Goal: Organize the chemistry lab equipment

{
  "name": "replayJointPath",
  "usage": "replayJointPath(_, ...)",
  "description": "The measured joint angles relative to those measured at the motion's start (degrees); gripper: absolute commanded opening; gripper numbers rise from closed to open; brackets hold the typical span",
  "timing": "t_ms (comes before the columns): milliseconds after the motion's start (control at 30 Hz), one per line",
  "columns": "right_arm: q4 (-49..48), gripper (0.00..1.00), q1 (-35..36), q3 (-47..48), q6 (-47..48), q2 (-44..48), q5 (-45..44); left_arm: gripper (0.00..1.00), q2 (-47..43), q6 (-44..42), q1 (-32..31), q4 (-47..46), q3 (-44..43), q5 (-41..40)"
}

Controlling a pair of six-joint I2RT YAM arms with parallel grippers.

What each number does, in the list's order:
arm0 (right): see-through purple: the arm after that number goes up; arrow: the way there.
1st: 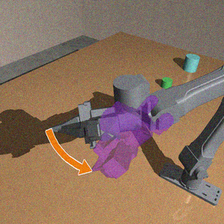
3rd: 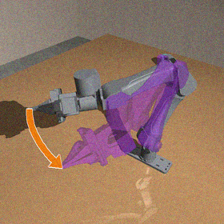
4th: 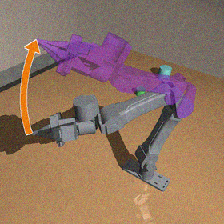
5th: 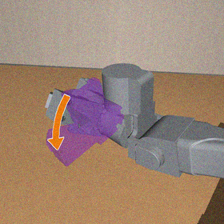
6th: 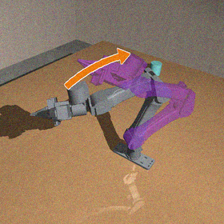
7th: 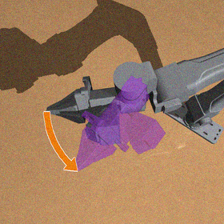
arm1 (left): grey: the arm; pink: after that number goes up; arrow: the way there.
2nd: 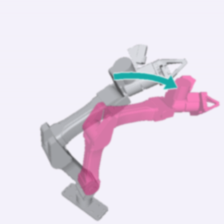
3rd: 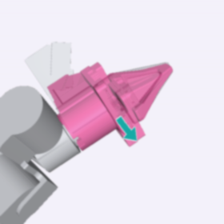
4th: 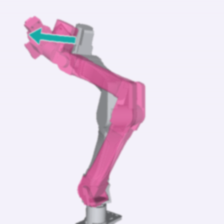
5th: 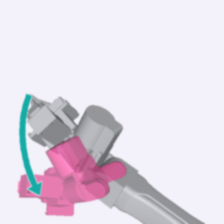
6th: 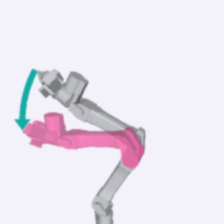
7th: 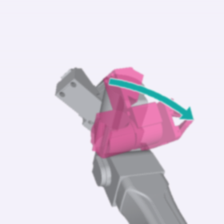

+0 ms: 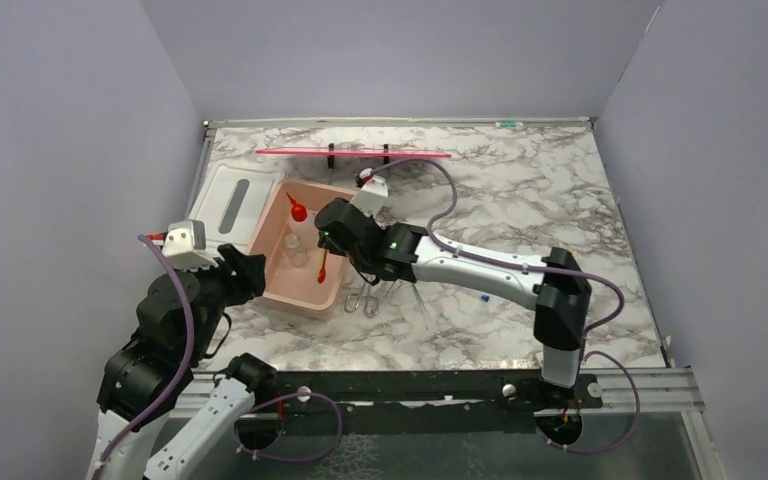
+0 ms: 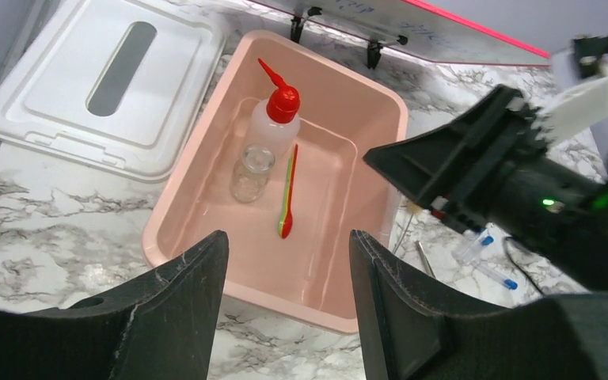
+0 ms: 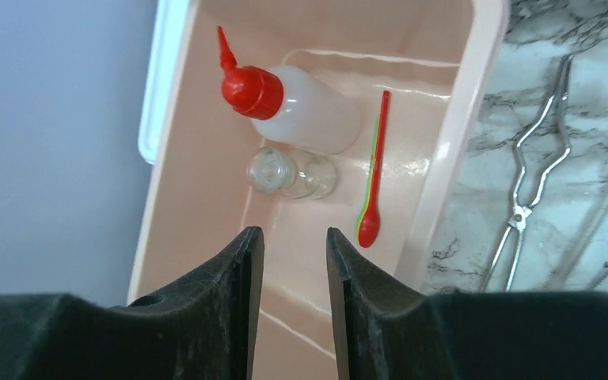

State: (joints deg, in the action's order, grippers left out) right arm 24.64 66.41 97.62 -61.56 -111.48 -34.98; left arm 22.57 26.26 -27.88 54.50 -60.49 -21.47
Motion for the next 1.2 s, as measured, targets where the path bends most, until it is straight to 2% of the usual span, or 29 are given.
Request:
replayJointPath(200,-4.02,0.41,-0.09,-12.63,3.13,13.57,-0.04,0.63,1.86,1.01,0.00,-2.45,1.88,3.61)
replayJointPath(400,-1.60,0.45,-1.53,-28.17,-0.50,24.48,-2.16,0.67,2.10,0.90,0.00,-5.70,4.55,8.70)
replayJointPath(500,-1.36,0.45,-4.02,-35.54,-2.25,26.99,-1.42,0.68,1.57,0.92,0.00,-7.08,5.22,10.10)
replayJointPath(667,-1.66,0.45,-10.43,-41.31,-1.92,25.64,0.68,0.68,0.63,1.05,0.00,-10.45,5.68,11.74)
replayJointPath(1000,-3.96,0.43,-12.81,-38.84,-1.16,14.43,2.14,0.68,1.64,1.16,0.00,-14.64,6.97,14.91)
replayJointPath(1200,-5.68,0.40,-13.46,-36.83,0.83,11.58,3.52,0.68,3.61,0.61,0.00,-17.14,7.15,15.04)
